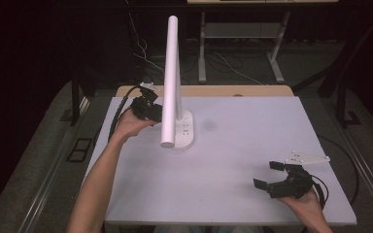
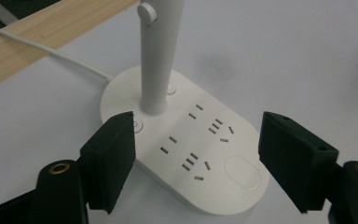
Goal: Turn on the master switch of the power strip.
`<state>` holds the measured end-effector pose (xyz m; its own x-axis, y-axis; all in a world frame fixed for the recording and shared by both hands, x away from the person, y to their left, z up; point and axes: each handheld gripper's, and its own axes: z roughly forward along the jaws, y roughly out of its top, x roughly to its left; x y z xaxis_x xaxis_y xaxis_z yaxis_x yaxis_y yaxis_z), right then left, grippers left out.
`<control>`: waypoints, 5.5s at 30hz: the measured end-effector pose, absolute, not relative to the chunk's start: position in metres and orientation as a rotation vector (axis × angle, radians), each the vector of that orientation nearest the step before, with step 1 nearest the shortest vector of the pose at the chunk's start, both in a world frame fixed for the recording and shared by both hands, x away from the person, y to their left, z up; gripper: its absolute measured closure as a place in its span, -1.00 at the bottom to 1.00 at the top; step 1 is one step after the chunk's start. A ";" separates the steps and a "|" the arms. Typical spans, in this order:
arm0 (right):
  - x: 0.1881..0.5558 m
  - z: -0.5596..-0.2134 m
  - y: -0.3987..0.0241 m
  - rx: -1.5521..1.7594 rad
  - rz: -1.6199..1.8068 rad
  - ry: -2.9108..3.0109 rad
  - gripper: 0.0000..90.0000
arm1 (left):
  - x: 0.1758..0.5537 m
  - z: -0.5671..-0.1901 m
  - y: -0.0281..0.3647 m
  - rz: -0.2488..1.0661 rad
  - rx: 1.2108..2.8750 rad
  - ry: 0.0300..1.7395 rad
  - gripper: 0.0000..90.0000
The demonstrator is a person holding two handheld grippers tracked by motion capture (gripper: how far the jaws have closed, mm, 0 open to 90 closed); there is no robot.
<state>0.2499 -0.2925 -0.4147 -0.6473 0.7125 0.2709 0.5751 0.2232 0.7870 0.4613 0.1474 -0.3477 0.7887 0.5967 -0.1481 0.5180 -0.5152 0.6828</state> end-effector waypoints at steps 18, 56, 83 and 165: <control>0.250 -0.415 -0.292 1.238 1.391 2.349 -1.00 | 0.474 -0.362 0.142 0.217 2.220 0.903 0.25; 0.250 -0.416 -0.292 1.232 1.404 2.365 -1.00 | 0.499 -0.393 0.139 0.198 2.070 1.106 1.00; 0.251 -0.418 -0.291 1.214 1.400 2.380 -1.00 | 0.498 -0.421 0.143 0.166 1.999 1.188 1.00; 0.252 -0.418 -0.296 1.230 1.410 2.368 -1.00 | 0.488 -0.415 0.131 0.263 1.984 1.147 1.00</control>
<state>0.2518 -0.2962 -0.4183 -0.6612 0.6949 0.2827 0.5797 0.2341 0.7805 0.4883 0.1305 -0.4146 0.5652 0.7992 -0.2046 0.6302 -0.2582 0.7323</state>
